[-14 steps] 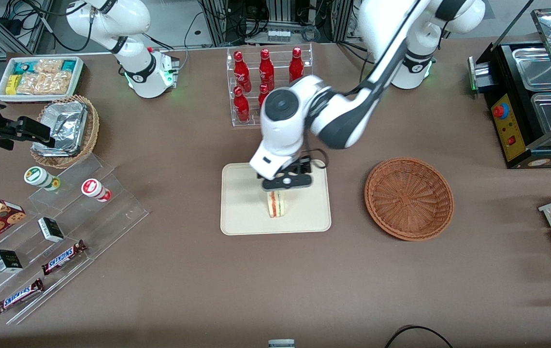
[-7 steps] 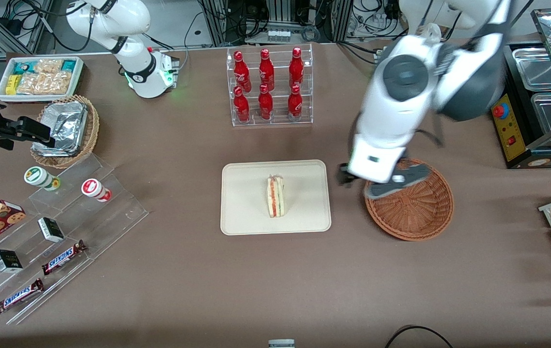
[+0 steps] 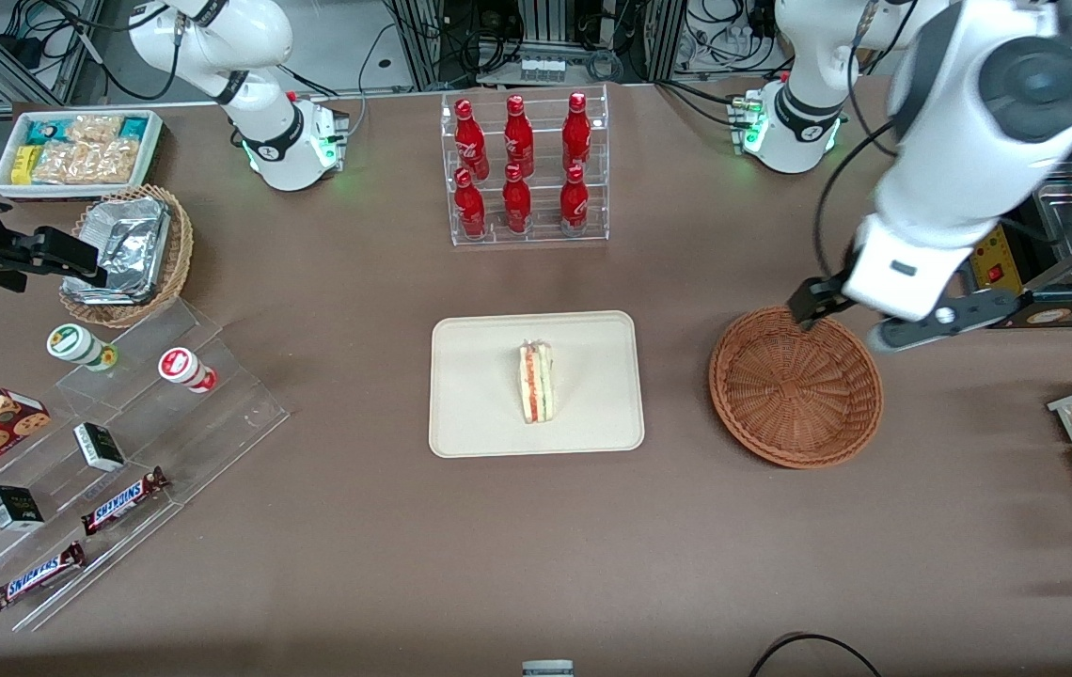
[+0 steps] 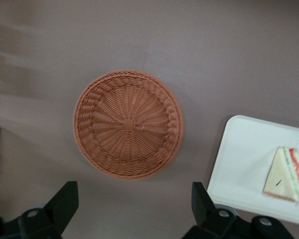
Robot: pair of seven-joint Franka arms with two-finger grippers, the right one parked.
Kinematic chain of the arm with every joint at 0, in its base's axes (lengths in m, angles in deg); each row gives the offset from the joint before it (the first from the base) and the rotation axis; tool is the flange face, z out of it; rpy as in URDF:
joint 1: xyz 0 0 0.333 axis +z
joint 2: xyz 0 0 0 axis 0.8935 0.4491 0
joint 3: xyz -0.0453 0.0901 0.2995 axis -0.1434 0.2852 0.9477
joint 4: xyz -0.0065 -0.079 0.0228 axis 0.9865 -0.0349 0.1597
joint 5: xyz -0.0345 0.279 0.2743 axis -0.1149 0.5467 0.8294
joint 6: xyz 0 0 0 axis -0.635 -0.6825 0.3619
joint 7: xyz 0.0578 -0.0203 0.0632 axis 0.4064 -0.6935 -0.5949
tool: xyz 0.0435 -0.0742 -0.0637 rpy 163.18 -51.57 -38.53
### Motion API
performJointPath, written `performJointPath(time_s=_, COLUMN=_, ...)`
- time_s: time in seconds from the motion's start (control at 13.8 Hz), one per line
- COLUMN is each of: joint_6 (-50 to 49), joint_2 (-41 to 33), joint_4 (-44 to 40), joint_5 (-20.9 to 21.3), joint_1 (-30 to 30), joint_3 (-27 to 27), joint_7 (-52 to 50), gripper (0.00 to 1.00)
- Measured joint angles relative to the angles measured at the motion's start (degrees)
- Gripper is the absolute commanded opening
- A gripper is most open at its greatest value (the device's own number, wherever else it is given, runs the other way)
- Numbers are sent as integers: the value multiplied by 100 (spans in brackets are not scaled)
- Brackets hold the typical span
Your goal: Place sandwich from basket to tray
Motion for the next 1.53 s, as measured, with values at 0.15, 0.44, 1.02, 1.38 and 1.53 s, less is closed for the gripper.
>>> performJointPath(time_s=0.15, joint_6=-99, joint_2=-298, joint_4=214, joint_5=-183, joint_1=371, joint_3=2, joint_7=678, gripper=100)
performJointPath(time_s=0.44, joint_6=-627, joint_2=-783, joint_4=349, joint_5=-302, joint_1=890, joint_3=14, joint_7=2158, gripper=100)
performJointPath(time_s=1.02, joint_6=-657, joint_2=-697, joint_4=88, joint_5=-378, joint_1=679, joint_3=667, joint_7=2671, gripper=100)
performJointPath(time_s=1.38, joint_6=-584, joint_2=-587, joint_4=-188, joint_5=-378, joint_1=635, joint_3=673, joint_7=2967, gripper=100)
performJointPath(time_s=1.53, joint_6=-584, joint_2=-565, joint_4=-210, joint_5=-378, joint_1=635, joint_3=687, joint_7=2974, gripper=100)
